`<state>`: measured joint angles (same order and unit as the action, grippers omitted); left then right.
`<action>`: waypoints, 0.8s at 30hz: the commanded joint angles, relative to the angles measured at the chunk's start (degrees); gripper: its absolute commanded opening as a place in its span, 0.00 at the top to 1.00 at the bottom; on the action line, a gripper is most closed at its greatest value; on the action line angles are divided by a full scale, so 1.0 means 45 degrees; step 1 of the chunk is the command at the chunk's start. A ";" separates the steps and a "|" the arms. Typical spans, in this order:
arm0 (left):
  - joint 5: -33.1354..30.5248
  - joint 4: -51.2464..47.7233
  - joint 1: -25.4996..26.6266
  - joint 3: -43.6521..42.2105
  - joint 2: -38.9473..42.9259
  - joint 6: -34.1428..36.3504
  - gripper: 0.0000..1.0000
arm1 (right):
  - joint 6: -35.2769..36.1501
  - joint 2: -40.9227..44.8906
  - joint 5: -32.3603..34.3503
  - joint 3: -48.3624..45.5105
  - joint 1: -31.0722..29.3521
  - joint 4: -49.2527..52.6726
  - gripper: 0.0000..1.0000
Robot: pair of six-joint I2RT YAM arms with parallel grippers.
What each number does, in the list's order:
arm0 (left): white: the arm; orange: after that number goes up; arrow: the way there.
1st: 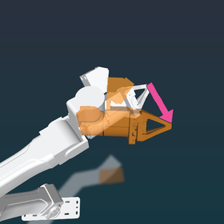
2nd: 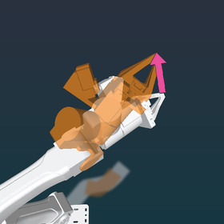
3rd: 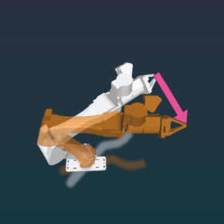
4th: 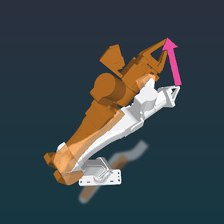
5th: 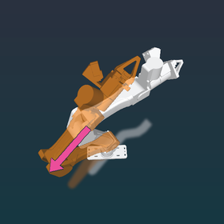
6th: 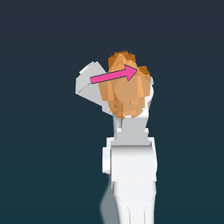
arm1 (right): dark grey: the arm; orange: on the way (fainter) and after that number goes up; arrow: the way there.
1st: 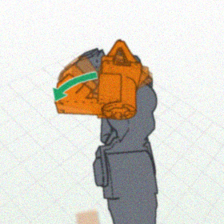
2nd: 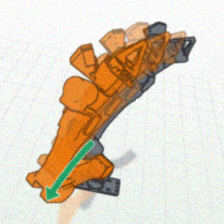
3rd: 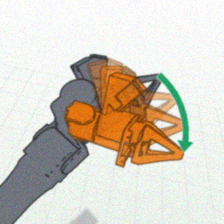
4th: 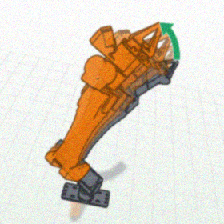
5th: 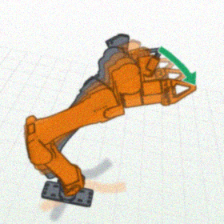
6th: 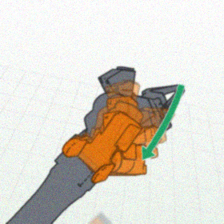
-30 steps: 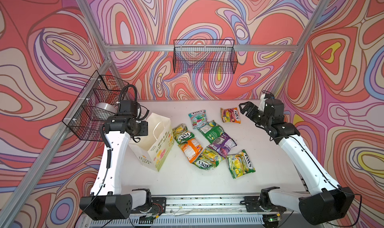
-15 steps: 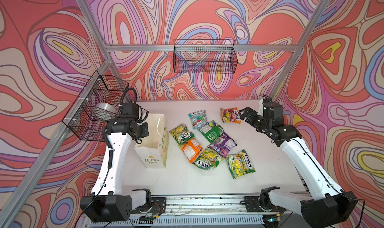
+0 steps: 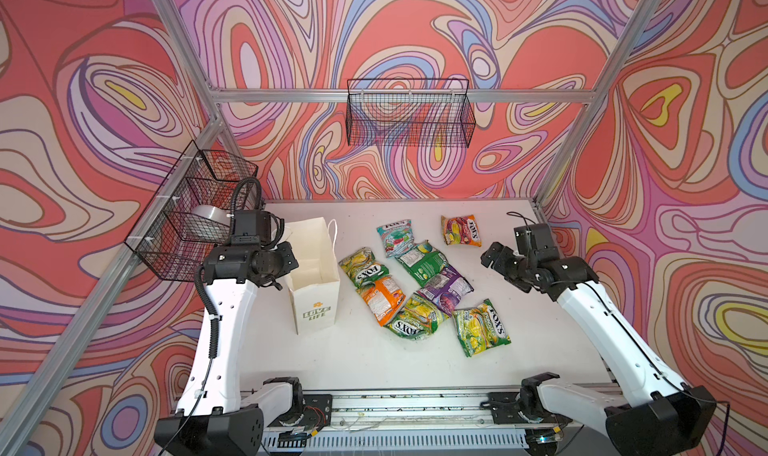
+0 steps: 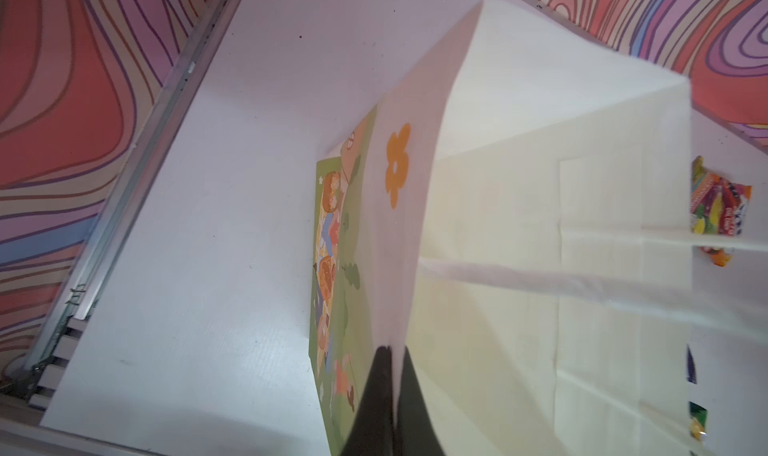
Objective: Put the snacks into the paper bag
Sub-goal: 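Lower the right gripper onto the green Fox's Spring Tea packet and grasp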
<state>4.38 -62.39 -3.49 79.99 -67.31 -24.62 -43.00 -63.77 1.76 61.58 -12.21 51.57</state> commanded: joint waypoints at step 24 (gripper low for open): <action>0.3190 0.4330 -0.0891 -0.4518 0.2843 -0.0397 1.00 | -0.1603 -0.0936 -0.0253 -0.4459 -0.0100 -0.1497 0.02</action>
<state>15.73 -44.51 -6.85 61.63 -56.18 -27.05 -50.96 -67.66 -0.45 42.30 -12.27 48.23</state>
